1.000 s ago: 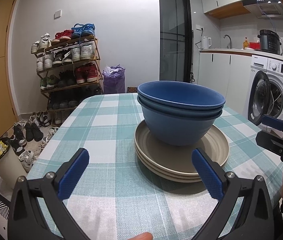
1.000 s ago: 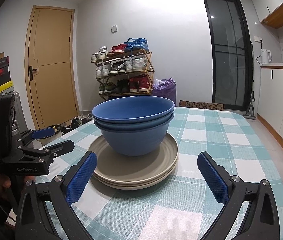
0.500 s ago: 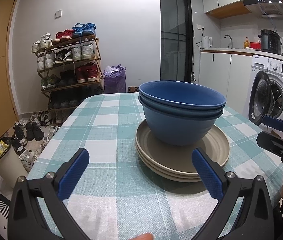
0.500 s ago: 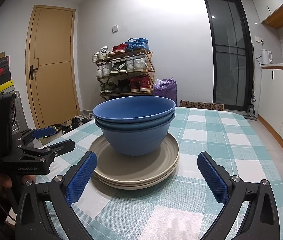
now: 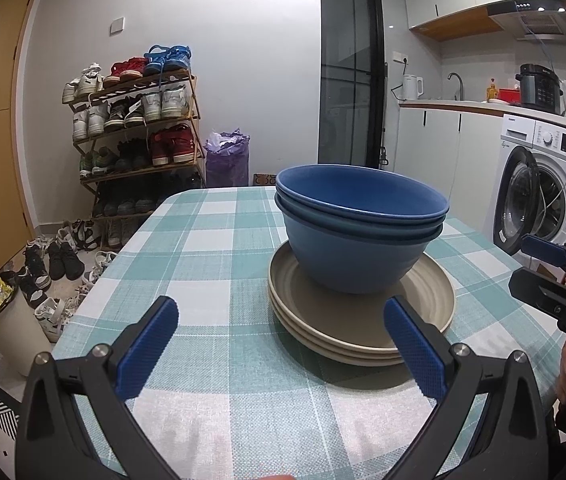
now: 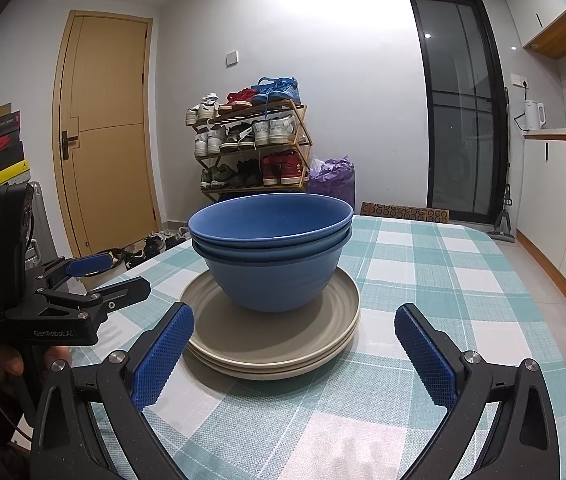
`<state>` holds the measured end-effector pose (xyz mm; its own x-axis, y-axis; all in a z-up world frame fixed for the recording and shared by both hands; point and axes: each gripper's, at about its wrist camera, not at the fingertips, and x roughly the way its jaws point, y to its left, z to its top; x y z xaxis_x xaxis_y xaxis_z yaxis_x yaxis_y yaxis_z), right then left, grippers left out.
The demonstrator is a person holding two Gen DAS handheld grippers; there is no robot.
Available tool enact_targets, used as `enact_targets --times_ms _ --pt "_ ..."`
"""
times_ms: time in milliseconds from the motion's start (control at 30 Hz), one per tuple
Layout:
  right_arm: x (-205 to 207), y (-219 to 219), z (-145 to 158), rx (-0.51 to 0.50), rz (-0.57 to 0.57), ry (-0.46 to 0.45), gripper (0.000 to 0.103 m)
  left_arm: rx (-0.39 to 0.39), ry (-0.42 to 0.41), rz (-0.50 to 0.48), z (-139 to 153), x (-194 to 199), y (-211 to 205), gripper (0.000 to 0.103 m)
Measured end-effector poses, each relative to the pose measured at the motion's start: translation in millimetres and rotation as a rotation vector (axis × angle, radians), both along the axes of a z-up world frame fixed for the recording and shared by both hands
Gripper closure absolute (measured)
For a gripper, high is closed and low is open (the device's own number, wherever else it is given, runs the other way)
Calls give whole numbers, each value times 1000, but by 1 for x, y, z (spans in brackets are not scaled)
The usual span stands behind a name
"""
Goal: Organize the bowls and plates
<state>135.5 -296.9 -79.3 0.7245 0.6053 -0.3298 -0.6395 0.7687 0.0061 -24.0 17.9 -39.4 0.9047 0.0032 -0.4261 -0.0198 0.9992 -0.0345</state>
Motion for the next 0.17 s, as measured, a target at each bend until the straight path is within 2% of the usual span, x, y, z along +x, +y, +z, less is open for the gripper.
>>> enact_targets --times_ms 167 --pt "-1 0 0 -1 -1 0 1 -1 -8 -5 2 -1 0 0"
